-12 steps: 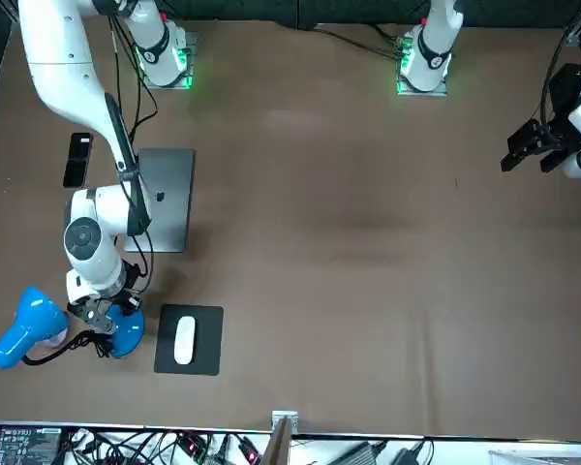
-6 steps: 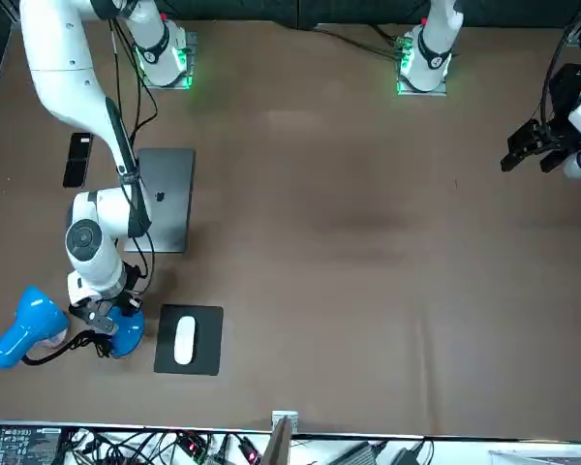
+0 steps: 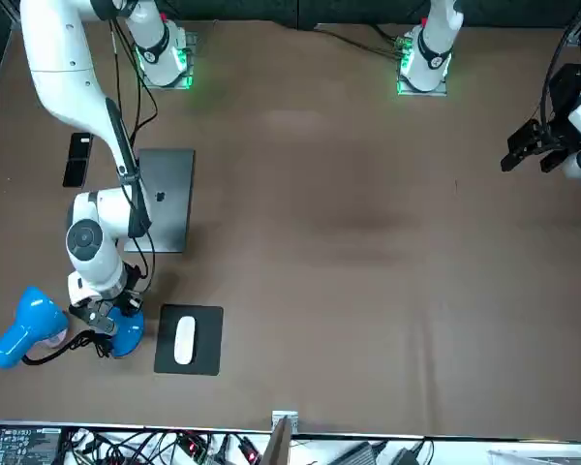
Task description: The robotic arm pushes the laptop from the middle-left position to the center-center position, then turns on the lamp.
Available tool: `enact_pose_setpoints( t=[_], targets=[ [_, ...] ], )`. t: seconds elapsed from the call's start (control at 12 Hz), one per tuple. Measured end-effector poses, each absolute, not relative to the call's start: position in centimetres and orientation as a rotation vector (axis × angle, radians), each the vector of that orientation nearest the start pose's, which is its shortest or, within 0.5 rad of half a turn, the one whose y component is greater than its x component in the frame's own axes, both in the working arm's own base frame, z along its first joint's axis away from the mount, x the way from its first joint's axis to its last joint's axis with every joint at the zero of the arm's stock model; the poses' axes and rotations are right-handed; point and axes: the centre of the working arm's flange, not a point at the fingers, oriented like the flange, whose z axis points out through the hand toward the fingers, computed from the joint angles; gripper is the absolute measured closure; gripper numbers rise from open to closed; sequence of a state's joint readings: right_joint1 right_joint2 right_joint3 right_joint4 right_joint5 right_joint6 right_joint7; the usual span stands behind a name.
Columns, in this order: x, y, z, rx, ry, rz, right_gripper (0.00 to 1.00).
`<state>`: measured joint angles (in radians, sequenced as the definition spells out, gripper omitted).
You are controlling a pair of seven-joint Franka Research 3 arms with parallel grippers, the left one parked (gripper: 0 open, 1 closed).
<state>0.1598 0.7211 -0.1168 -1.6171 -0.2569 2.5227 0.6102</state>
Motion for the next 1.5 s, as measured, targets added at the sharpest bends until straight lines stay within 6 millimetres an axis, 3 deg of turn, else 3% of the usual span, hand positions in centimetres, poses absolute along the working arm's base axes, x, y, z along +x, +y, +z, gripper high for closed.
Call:
enact_pose_setpoints(
  t=[0.83,1.25,1.5],
  targets=[
    [71.3,4.5,22.6,-3.227,0.53,-0.457,0.98],
    [71.8,6.0,25.0,-3.223,0.513,-0.464,0.98],
    [71.4,8.4,26.5,-3.227,0.49,-0.425,0.98]
  ],
)
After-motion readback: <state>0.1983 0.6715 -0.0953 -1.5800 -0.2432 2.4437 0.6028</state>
